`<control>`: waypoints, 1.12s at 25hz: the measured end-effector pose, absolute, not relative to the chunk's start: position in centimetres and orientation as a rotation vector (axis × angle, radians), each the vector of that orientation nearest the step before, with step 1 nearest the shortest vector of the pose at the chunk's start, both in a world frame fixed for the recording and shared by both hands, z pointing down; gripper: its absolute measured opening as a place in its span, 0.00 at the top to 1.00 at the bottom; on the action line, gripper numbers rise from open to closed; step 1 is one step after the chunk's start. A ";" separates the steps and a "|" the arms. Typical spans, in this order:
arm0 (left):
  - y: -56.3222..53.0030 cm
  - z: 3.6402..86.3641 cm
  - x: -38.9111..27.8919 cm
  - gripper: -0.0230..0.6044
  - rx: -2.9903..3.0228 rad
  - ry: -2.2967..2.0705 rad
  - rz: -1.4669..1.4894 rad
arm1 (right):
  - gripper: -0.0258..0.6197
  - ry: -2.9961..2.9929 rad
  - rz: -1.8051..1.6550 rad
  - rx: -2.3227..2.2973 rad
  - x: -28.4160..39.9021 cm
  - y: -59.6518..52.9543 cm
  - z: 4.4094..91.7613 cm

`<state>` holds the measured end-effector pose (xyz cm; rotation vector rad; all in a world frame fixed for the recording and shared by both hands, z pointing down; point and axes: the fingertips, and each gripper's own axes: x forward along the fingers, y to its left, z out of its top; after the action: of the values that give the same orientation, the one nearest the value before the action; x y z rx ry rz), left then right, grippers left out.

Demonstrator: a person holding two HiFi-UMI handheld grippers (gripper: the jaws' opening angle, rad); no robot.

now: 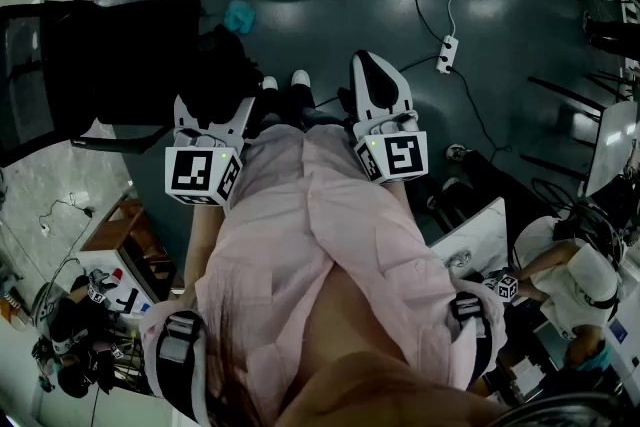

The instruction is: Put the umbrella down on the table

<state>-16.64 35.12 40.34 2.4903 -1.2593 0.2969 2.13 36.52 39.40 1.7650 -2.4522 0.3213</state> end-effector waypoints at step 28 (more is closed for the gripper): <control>32.7 39.3 -14.7 0.45 2.496 -1.339 0.181 | 0.91 -2.467 0.280 1.784 6.0 35.3 39.3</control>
<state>-14.73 32.70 39.29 2.4962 -1.3386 0.1806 6.00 35.29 39.29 1.7841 -2.4671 0.2804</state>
